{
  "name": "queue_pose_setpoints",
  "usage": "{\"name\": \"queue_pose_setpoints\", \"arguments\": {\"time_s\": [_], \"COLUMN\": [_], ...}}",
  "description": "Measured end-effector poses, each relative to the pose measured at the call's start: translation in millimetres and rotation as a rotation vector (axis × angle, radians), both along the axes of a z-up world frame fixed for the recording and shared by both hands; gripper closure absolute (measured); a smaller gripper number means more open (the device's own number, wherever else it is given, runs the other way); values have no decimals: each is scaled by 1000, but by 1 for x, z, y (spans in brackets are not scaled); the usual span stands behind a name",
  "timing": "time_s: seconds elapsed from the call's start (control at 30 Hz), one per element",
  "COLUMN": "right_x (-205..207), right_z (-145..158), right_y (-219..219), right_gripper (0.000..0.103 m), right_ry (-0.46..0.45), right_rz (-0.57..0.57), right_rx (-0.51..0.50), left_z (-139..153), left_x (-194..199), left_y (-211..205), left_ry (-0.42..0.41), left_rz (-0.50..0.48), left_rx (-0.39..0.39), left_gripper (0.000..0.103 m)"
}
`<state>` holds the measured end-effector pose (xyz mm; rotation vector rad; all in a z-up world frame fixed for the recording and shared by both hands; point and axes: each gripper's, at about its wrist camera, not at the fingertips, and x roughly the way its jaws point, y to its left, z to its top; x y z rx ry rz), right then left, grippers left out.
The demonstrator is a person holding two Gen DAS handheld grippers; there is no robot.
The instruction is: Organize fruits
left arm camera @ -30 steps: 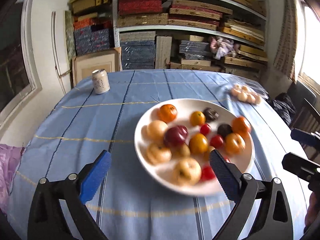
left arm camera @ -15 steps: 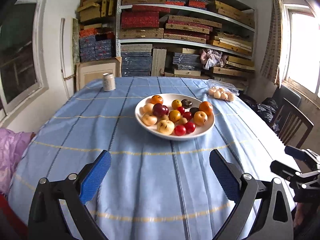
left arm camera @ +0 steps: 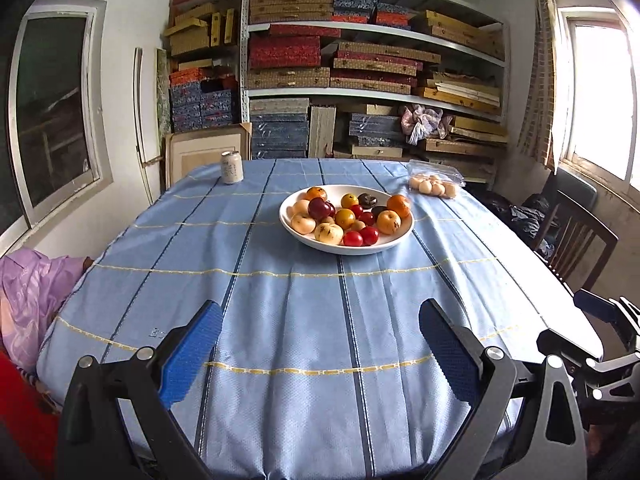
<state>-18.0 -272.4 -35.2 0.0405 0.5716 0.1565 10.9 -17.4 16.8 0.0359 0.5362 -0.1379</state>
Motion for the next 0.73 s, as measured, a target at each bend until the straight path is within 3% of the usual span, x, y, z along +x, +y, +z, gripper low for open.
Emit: {"name": "queue_pose_setpoints", "arguments": {"time_s": [0.27, 0.73], "right_x": [-2, 3], "right_z": [-2, -4], "right_y": [1, 2], "right_gripper": [5, 5], "right_ry": [10, 19], "right_rz": [-4, -7], "right_rx": [-2, -9], "left_z": [1, -7], "left_x": [-6, 6], "left_y": [-9, -1], "left_ry": [-38, 13], "left_rz": [12, 46], "left_rx": [55, 28], "left_gripper": [4, 4]}}
